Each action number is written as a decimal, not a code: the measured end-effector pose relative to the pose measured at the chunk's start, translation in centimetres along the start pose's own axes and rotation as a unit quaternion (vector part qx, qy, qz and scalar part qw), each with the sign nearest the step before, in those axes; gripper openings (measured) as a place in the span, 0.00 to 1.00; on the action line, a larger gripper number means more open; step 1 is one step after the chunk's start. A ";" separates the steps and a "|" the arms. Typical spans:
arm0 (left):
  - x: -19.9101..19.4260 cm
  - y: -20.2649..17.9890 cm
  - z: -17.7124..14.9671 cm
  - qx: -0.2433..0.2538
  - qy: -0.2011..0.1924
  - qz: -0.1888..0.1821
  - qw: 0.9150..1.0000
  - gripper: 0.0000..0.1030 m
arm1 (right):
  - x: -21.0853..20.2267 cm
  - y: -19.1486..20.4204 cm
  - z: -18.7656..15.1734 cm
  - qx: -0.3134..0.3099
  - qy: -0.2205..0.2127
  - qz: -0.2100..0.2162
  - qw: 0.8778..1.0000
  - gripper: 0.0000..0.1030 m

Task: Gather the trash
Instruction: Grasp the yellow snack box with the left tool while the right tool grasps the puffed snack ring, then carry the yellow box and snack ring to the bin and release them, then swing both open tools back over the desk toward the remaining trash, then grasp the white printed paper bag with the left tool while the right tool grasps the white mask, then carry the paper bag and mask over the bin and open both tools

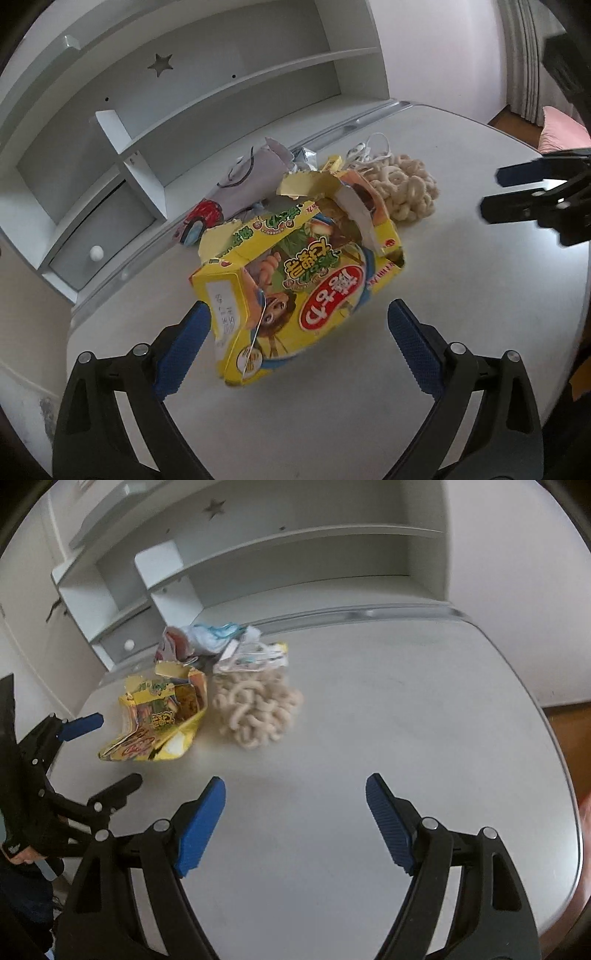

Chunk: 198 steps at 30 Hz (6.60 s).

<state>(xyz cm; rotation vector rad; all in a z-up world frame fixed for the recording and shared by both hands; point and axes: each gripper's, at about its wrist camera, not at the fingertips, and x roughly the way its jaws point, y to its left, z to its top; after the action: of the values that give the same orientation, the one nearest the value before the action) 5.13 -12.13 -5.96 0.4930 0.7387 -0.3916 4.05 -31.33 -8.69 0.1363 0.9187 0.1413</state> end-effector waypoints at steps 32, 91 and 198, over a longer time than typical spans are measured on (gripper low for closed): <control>-4.7 -4.4 6.2 -0.073 -0.053 -0.157 0.984 0.04 | -6.8 -6.9 -2.7 0.059 -0.011 -0.033 0.998 0.28; 5.2 -54.6 8.0 0.139 0.097 -0.449 0.877 0.77 | -15.9 -38.4 -37.2 0.464 0.053 -0.190 0.864 0.33; -4.0 -40.5 9.5 0.126 -0.026 -0.383 0.915 0.20 | -21.9 -33.2 -29.8 0.427 -0.041 -0.264 0.864 0.22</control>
<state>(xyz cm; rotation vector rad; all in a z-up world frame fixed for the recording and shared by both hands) -12.77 -49.85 -8.58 0.4143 0.8153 -1.2427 -30.79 -66.20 -15.35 0.6984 0.8472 -0.7960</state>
